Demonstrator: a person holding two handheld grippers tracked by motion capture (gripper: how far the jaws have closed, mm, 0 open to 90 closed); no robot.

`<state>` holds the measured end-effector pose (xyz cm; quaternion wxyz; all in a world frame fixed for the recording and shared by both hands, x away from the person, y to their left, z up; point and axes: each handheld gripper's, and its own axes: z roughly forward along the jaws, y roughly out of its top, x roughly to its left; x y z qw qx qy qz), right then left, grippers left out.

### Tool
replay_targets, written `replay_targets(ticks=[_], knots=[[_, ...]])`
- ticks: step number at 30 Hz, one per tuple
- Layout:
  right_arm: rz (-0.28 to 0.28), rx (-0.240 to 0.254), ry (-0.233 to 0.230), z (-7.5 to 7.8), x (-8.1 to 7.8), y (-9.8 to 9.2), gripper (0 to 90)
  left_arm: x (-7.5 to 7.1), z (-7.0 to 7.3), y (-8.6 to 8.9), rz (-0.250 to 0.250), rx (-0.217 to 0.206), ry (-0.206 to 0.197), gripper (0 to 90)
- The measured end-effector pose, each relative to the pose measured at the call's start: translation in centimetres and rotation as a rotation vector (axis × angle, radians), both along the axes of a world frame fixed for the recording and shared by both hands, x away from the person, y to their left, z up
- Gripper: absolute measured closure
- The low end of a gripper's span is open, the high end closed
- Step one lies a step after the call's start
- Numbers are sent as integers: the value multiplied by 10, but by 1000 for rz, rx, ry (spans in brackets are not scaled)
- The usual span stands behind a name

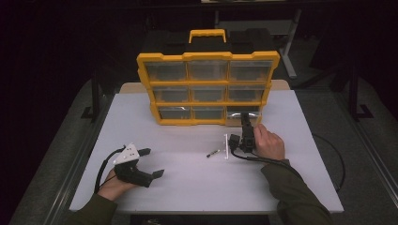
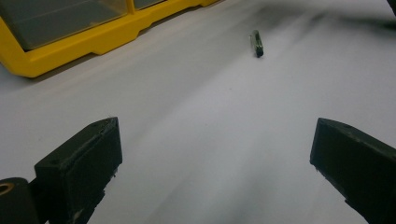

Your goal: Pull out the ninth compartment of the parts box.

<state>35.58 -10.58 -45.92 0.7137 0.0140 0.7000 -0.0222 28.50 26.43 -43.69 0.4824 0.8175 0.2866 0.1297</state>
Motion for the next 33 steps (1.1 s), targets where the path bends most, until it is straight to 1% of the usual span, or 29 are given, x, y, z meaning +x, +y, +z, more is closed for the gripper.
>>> replay_targets(ticks=[4,5,10,11,13,20,22,25,30,33], knots=[[2,6,7,0,-1,0,779,0,0,0,-2,1,1,16],[1,2,-3,1,-2,0,779,0,0,0,-2,-1,1,16],[-5,-1,-2,1,-4,0,779,0,0,0,-1,-2,3,16],[-2,-11,2,2,-4,0,779,0,0,0,-3,4,1,15],[0,-7,10,1,-5,0,779,0,0,0,-3,2,1,16],[-3,-5,7,1,-7,0,779,0,-1,0,-3,-5,-1,16],[-1,-12,14,2,-8,0,779,1,-1,0,-6,5,-2,16],[1,-5,15,1,-9,0,779,1,-1,0,-5,5,-1,16],[-1,-9,12,2,-10,0,778,1,-1,0,-5,4,-1,16],[4,-11,17,2,-11,-1,778,0,-1,-1,-4,6,2,16]])
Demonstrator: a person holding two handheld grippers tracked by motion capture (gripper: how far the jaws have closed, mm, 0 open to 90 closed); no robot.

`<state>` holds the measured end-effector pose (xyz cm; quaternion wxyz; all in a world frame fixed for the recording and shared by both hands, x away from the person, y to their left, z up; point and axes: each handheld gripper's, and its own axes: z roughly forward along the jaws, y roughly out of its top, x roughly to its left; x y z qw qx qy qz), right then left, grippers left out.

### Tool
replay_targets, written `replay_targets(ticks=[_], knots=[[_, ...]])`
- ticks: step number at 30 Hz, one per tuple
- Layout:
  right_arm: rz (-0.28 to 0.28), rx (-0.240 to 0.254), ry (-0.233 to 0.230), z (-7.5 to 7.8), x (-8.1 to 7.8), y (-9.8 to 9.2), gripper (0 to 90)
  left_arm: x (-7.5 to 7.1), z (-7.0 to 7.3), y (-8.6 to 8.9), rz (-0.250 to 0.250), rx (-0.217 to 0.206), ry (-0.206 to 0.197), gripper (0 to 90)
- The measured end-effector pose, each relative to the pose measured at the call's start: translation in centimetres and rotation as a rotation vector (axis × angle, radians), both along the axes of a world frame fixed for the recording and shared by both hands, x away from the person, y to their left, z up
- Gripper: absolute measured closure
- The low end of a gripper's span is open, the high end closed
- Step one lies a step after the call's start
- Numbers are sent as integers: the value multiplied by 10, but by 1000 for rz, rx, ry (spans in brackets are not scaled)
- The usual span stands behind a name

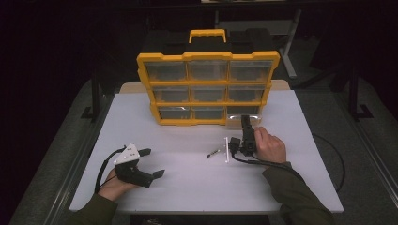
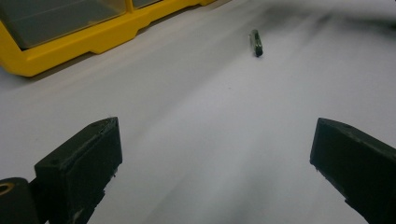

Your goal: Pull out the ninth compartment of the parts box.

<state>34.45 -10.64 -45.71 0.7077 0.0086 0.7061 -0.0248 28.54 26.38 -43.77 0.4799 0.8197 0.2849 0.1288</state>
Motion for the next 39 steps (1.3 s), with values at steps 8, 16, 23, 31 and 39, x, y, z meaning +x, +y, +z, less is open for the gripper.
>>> replay_targets(ticks=[8,16,23,31,39], knots=[[2,-2,2,1,-4,0,778,0,0,0,-2,2,-4,16],[6,0,17,2,-10,0,777,0,0,0,-2,4,-4,15],[8,-1,24,2,-15,-1,777,0,0,0,-2,5,-4,15],[11,3,23,2,-18,1,776,0,1,1,-4,6,-4,15],[14,2,27,2,-22,0,776,0,1,0,-4,5,-4,16]])
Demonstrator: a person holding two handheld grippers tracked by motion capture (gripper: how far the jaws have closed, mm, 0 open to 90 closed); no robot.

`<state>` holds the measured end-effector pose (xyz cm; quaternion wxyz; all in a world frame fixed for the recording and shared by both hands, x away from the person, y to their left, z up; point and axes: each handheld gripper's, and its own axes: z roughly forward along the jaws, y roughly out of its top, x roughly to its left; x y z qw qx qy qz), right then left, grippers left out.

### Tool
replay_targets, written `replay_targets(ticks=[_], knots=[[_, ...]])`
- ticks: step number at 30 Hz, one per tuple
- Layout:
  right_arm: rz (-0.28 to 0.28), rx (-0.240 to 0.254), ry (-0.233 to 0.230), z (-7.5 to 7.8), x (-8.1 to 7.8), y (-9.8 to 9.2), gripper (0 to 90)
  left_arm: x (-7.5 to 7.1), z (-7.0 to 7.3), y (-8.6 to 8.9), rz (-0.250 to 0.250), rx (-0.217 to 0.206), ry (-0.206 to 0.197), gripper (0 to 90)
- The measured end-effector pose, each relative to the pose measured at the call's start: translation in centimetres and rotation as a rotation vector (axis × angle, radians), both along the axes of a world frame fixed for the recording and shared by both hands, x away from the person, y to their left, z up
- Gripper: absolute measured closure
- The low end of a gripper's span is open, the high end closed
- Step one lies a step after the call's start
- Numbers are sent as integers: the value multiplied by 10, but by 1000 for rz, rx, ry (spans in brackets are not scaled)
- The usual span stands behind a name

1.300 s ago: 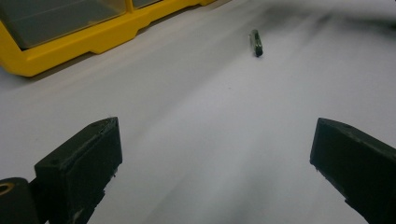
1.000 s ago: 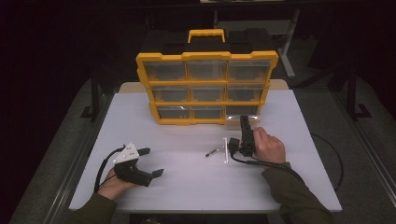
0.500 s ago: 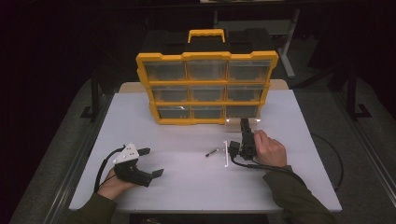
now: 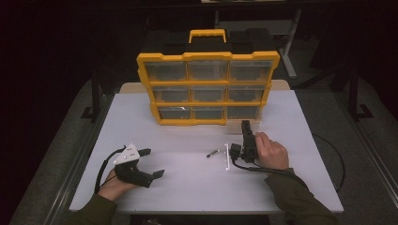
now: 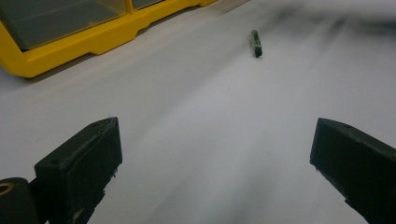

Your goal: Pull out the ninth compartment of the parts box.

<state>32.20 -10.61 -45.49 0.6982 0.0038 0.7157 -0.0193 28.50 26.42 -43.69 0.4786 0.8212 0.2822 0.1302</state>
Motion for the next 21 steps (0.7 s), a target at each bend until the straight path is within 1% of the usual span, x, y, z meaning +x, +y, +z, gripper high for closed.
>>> replay_targets(ticks=[4,10,11,14,16,19,21], knots=[[3,-6,2,0,-1,0,775,0,0,0,-4,4,-5,16],[2,1,1,0,-4,0,775,0,0,0,-3,4,-5,16],[4,-5,1,0,-4,0,774,0,0,0,-3,5,-5,16],[4,4,6,0,-6,0,775,0,1,0,2,3,0,15],[4,2,3,0,-6,0,775,0,0,0,4,-1,2,16],[8,1,15,1,-9,0,774,-1,0,0,5,-5,3,15],[8,0,11,1,-9,0,774,-1,0,0,6,-6,2,15]])
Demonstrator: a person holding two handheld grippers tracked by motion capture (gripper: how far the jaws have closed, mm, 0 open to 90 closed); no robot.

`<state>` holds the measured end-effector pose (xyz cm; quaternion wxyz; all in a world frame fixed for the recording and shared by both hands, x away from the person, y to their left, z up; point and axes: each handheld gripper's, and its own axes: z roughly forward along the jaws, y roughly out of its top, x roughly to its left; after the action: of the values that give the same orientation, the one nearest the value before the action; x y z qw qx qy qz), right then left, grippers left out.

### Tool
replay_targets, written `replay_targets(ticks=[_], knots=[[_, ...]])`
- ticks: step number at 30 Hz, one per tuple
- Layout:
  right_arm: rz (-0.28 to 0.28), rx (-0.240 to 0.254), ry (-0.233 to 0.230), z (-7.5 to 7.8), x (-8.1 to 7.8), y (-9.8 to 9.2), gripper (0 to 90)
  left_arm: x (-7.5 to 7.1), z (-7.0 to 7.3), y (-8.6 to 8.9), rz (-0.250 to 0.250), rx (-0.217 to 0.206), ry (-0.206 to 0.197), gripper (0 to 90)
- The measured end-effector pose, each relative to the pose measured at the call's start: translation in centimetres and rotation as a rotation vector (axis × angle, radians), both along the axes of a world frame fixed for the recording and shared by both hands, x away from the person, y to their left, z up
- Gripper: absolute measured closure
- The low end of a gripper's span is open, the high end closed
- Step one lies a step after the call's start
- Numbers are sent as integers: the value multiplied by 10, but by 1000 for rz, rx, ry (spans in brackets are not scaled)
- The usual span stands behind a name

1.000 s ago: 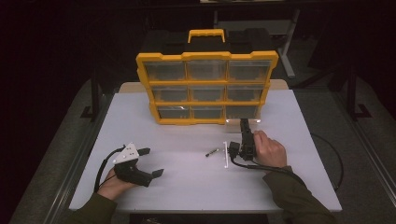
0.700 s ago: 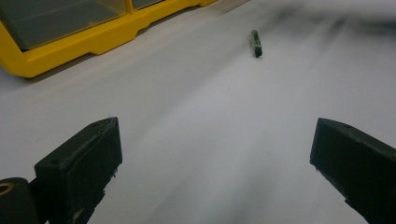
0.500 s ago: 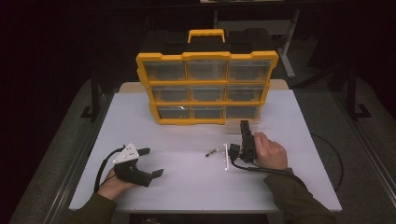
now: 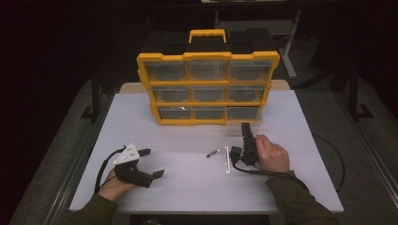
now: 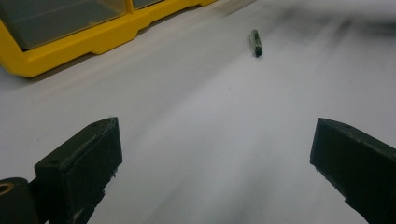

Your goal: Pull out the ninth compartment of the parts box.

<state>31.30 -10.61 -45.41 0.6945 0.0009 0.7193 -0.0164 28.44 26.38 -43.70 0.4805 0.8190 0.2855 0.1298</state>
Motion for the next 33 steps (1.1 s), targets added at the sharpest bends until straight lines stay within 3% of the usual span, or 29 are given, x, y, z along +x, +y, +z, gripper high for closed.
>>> replay_targets(ticks=[33], knots=[[13,2,-2,-1,-6,-5,768,-1,0,-1,1,-7,3,15]])
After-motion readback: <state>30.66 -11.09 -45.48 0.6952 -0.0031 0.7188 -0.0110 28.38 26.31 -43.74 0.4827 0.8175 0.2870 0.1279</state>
